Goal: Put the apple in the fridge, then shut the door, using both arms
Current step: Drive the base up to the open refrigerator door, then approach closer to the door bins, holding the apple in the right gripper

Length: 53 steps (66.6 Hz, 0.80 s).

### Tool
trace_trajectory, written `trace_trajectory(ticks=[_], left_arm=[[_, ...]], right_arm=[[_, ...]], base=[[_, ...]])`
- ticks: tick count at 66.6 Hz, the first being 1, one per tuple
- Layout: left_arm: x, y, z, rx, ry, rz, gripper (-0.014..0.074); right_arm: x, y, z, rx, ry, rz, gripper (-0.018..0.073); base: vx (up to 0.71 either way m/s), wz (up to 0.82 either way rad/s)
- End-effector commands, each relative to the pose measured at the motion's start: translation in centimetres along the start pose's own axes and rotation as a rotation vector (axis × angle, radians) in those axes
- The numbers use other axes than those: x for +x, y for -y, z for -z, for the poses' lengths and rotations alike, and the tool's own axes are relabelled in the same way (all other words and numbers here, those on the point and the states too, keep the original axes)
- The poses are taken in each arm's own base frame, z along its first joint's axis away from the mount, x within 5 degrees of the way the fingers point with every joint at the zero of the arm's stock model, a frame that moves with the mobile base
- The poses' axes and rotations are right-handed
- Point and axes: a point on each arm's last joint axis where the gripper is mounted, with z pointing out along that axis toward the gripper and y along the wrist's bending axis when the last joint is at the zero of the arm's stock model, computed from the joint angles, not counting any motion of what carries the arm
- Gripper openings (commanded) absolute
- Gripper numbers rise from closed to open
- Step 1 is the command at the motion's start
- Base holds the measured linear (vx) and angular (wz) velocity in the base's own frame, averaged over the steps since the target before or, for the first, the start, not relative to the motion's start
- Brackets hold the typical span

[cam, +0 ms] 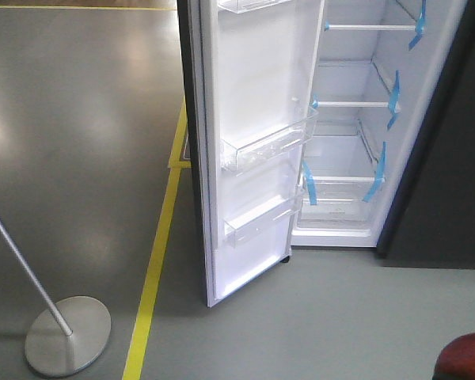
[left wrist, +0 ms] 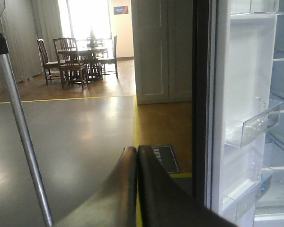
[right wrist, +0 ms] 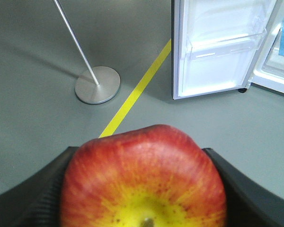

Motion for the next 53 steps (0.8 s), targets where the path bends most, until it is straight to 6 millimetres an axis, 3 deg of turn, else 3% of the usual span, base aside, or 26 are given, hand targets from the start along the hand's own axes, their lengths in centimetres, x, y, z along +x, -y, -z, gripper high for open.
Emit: trace_trajectory(ticks=[1, 53], left_arm=[[-1.35, 0.04, 0.23, 0.004, 0.107, 0.007, -0.0006], [-1.35, 0.04, 0.23, 0.004, 0.107, 0.007, -0.0006]], right_arm=[[-1.22, -0.07, 0.49, 0.007, 0.084, -0.005, 0.0085], [-1.22, -0.07, 0.49, 0.007, 0.084, -0.005, 0.0085]], base=[[0.10, 0.05], [0.12, -0.01]])
